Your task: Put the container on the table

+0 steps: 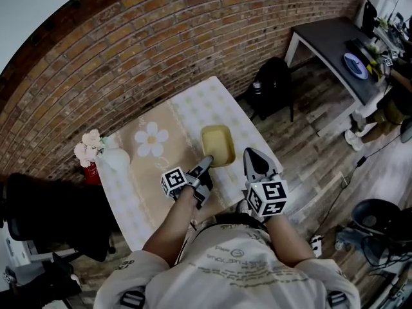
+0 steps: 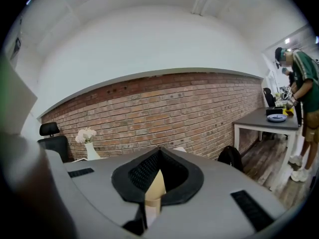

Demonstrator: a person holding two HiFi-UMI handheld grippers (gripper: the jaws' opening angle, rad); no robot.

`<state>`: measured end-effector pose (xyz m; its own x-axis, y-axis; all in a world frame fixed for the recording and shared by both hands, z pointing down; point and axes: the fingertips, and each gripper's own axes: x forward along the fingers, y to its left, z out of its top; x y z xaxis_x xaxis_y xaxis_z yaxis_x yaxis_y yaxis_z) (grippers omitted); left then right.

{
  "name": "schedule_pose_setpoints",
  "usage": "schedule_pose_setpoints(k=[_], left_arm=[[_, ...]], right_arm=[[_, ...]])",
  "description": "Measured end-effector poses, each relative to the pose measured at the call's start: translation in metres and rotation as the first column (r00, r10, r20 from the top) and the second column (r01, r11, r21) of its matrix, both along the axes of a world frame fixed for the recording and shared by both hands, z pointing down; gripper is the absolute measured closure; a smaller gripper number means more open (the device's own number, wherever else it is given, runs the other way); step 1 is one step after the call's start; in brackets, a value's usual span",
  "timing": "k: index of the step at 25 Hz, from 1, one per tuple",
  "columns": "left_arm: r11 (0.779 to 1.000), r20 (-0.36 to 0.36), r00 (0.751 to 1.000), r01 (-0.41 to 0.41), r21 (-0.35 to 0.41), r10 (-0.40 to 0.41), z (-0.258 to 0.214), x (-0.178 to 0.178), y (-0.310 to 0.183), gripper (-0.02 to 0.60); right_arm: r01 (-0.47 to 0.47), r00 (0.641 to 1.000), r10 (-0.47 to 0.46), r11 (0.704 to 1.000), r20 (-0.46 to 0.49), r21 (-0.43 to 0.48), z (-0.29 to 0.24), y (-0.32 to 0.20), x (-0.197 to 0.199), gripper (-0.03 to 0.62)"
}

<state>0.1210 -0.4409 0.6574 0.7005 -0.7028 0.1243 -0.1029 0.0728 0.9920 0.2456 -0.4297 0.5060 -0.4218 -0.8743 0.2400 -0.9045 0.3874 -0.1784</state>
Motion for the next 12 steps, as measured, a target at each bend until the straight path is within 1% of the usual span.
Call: schedule_pose_setpoints(k=[7, 12], left_arm=[[0.999, 0.063, 0.997, 0.039, -0.031, -0.037, 0.027, -0.001, -0.025, 0.352], [0.998, 0.108, 0.994, 0.042, -0.048, -0.037, 0.044, 0.000, -0.032, 0.353]], right_arm=[[0.036, 0.999, -0.036, 0.999, -0.010, -0.018, 0.008, -0.019, 0.012, 0.592], [0.064, 0.998, -0.064, 0.998, -0.018, -0.030, 0.013, -0.028, 0.016, 0.592]])
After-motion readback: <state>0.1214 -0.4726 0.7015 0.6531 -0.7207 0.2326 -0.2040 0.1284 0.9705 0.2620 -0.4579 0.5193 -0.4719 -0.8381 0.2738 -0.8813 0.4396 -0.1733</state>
